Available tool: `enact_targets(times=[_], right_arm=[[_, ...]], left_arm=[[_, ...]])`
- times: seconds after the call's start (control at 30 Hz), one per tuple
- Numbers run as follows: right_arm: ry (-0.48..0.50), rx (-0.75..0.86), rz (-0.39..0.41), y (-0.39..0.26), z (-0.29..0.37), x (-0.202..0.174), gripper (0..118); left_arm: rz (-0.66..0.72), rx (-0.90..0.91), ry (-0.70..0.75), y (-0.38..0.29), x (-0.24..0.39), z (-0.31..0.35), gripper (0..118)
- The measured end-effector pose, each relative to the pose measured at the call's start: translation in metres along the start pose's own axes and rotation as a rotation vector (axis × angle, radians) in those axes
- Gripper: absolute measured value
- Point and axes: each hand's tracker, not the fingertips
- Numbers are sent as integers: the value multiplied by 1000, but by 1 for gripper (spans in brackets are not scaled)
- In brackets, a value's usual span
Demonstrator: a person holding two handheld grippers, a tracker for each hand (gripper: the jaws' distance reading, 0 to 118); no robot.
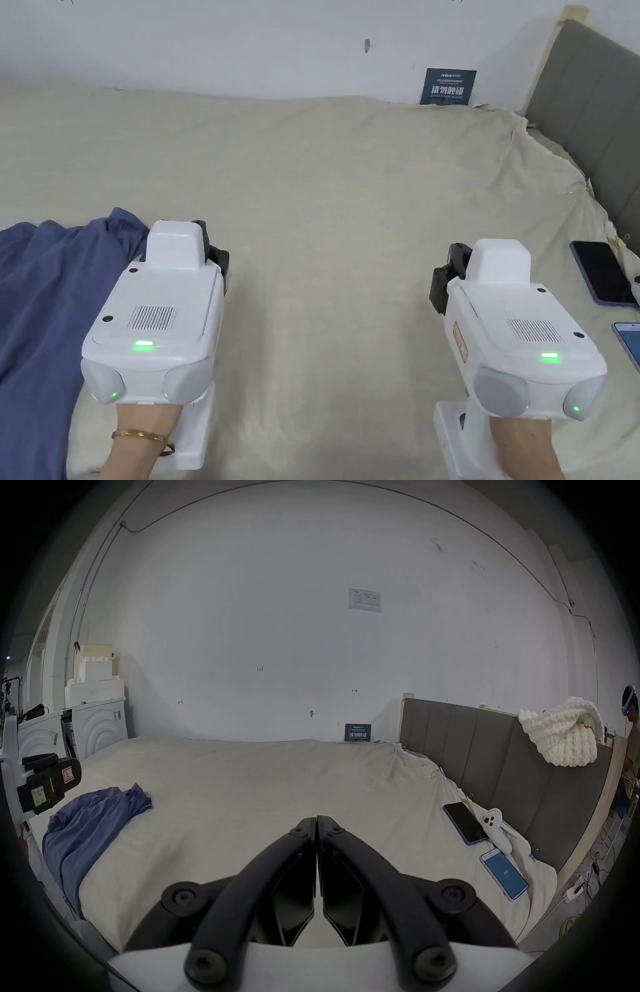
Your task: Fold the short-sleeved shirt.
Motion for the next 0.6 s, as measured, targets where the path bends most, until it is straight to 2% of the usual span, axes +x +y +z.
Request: enact_targets(times=[0.6], right_arm=[[11,18,-10,5,4,2,0]], left_arm=[[-6,9,-13,1,5,3,0]])
